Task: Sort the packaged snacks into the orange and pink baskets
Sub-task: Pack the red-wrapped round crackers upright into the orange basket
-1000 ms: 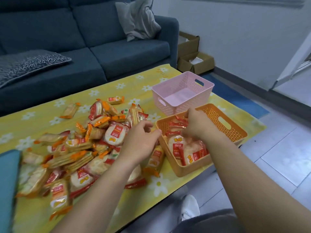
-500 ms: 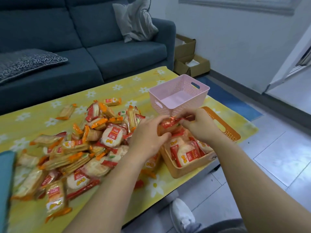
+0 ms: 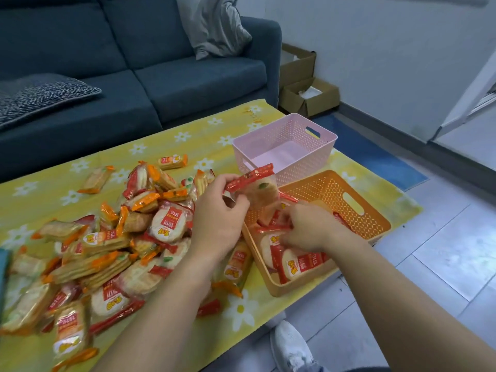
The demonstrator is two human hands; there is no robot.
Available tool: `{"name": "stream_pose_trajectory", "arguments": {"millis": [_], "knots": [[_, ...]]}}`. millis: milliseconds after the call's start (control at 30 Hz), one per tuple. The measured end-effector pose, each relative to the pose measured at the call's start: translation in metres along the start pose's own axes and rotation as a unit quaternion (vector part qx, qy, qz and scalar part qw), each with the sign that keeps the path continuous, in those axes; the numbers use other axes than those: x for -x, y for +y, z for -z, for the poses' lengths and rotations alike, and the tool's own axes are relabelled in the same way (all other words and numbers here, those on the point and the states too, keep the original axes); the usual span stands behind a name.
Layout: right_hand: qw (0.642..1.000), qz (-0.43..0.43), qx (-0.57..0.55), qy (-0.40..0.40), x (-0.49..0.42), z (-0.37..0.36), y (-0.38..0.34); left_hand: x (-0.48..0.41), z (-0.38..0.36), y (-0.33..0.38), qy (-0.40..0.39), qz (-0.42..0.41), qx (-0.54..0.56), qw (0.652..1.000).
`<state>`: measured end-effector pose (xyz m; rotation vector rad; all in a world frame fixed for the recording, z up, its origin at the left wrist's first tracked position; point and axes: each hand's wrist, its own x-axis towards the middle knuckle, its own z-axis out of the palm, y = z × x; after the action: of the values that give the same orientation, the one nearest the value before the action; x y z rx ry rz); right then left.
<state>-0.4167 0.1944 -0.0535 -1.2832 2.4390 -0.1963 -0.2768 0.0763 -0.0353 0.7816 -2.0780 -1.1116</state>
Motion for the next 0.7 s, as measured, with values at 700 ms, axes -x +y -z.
{"name": "stream_pose_trajectory", "arguments": {"millis": [700], "knots": [[0.936,-0.025,-0.278,0.214,0.016,0.033,0.012,-0.032,0.0,-0.009,-0.143,0.053,0.032,0.988]]}}
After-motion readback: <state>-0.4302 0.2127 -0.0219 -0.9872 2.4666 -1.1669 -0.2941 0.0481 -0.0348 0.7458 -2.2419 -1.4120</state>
